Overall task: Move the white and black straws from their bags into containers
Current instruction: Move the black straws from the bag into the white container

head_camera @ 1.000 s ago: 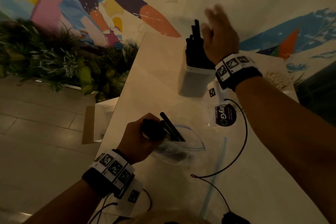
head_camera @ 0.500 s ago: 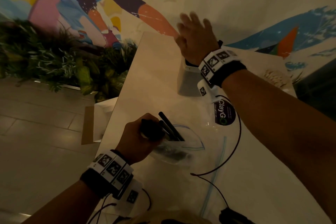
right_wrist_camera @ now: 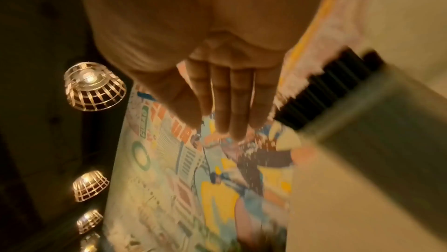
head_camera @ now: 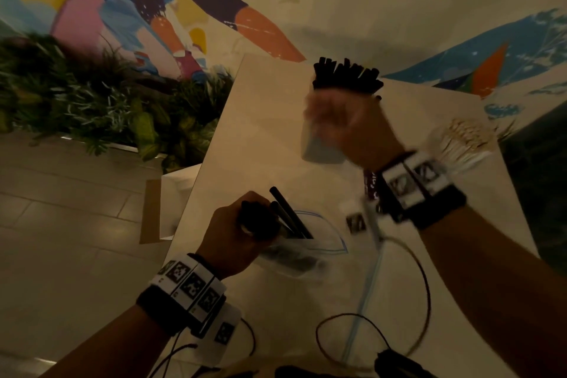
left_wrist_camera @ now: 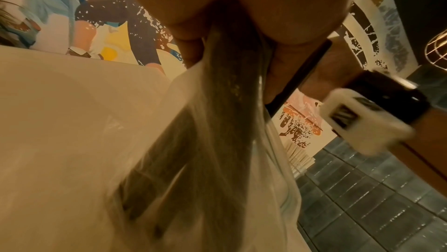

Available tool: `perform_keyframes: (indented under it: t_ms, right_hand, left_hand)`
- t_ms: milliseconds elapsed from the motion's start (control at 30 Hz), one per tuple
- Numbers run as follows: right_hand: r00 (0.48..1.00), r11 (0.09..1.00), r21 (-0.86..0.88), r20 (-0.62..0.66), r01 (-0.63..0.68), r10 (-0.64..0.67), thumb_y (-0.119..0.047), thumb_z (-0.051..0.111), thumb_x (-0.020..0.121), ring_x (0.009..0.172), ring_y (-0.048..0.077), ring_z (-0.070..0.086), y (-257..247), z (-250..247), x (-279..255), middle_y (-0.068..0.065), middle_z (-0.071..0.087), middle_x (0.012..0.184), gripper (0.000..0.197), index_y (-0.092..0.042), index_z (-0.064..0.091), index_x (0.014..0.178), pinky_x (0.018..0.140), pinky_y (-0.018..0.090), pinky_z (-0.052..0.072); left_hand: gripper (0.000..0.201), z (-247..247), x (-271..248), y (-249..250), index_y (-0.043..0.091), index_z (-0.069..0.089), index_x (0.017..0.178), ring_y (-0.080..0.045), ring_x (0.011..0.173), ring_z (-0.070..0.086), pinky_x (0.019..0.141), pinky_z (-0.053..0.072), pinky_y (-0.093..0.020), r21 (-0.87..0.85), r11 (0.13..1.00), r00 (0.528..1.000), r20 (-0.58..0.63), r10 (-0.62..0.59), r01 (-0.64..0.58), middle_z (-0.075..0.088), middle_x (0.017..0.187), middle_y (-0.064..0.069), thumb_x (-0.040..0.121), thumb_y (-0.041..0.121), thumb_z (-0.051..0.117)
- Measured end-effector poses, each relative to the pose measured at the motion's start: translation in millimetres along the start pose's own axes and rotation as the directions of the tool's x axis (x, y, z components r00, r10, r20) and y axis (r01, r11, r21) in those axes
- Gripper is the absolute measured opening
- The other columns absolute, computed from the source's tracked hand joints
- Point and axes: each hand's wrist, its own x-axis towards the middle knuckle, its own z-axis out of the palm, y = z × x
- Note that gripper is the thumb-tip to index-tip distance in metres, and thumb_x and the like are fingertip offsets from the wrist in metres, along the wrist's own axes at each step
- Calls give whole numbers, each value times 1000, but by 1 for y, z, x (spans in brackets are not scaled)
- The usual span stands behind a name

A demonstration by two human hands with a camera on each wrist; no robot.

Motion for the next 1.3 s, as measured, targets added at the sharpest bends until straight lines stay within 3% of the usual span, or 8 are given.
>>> perform_keyframes:
  t_ms: [100,200,367,500,600,733,900,1300]
  right_hand:
    - [895,965,-17,371,-261,249,16,62,75,113,23,53,23,29,-47,6,51,129,77,-16,38,140,89,42,51]
    - [848,963,-14,471,-269,244,-4,75,65,125,17,49,44,52,-75,2,48,139,96,-22,26,147,103,31,44]
    - [952,974,85,244,-209,183,-26,78,65,120,10,54,48,68,-99,-3,56,131,79,-25,45,137,104,32,44]
    - [980,974,131,100,-182,170,-14,77,73,107,16,62,49,71,-109,-1,66,113,44,-23,63,114,98,37,49]
    - [986,974,154,60,-165,158,-12,73,77,93,16,65,52,70,-112,-2,69,96,25,-28,65,94,90,38,53]
    - [990,974,181,-3,-138,141,-11,64,78,83,23,64,50,68,-111,4,67,85,8,-15,61,86,82,43,55]
    - [977,906,421,-168,-50,132,25,46,74,74,25,63,42,49,-99,9,65,74,34,-8,47,72,70,30,55]
    - [950,900,422,-222,-110,220,30,50,69,70,22,64,76,57,-108,11,65,68,35,-5,49,67,75,28,54]
  left_hand:
    - [33,1,3,0,31,57,92,-9,82,64,77,54,-36,-19,1000,1000,-2,-2,2,66,93,8,63,38,71]
    - [35,2,6,-3,28,59,89,-8,79,65,74,54,-41,48,998,999,14,-40,39,67,90,10,60,44,72]
    - [43,7,9,0,32,59,83,-3,75,65,71,54,-27,35,991,992,-1,-130,130,68,82,15,48,54,71]
    - [38,9,10,1,34,54,77,4,74,60,62,44,-8,92,989,993,5,-115,114,64,82,27,48,56,66]
    - [32,10,10,1,29,55,76,-2,74,60,65,48,-17,109,990,995,20,-97,94,64,84,18,52,49,63]
    - [39,11,8,4,16,60,79,-10,73,61,72,51,-35,112,989,995,23,-95,92,65,75,4,56,47,64]
    - [32,7,5,7,15,61,81,-12,77,61,77,51,-39,119,985,991,31,-127,122,64,78,4,60,38,71]
    - [34,6,0,7,15,60,80,-20,76,63,76,52,-48,31,991,991,10,-131,130,65,76,0,58,40,69]
